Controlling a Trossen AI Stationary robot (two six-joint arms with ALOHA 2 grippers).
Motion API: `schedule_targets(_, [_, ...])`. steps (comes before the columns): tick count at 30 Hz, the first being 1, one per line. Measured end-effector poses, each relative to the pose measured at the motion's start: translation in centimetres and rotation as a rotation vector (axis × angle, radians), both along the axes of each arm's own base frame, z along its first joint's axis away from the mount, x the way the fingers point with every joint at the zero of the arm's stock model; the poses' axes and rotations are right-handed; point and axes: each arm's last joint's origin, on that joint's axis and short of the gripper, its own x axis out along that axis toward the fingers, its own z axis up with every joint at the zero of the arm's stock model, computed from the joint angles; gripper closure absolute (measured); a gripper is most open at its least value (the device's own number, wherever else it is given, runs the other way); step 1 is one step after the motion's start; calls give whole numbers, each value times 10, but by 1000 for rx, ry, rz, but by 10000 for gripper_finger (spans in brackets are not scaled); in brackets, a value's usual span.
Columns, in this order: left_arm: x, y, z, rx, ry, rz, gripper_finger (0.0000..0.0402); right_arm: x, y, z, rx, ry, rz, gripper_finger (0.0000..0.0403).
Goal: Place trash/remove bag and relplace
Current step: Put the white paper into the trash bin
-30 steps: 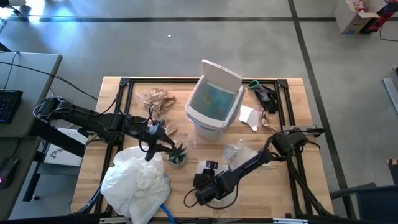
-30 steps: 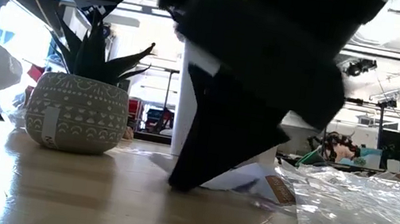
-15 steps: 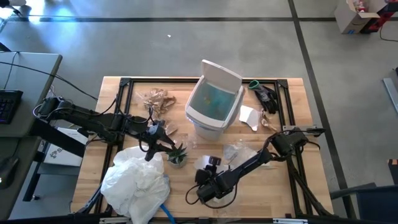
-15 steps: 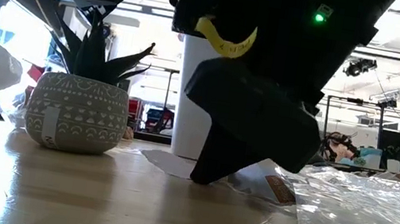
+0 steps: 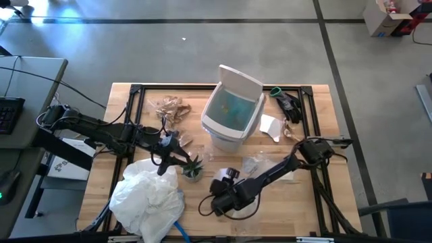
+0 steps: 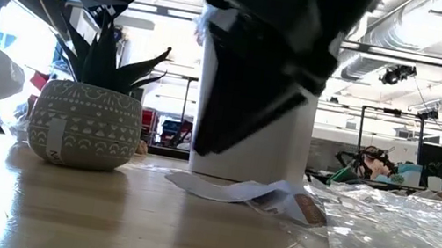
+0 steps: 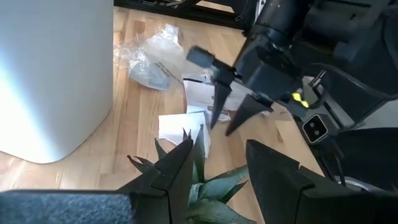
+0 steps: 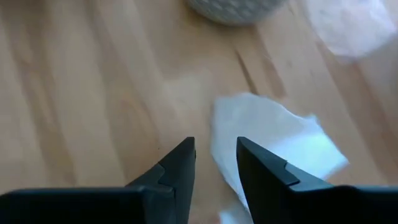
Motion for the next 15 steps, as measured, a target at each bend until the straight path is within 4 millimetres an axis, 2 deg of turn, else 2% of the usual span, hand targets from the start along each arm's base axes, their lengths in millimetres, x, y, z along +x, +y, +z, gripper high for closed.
schedule_targets(4, [0, 0, 0, 0, 1, -1, 268, 7, 3, 1, 53, -57, 7, 296])
schedule_targets(12, [-1, -3, 0, 0, 2, -15, 268, 0, -5, -4, 37, 28, -58, 296])
schedule_targets(15, [-1, -3, 0, 2, 4, -16, 268, -6, -9, -5, -27, 63, -114, 296])
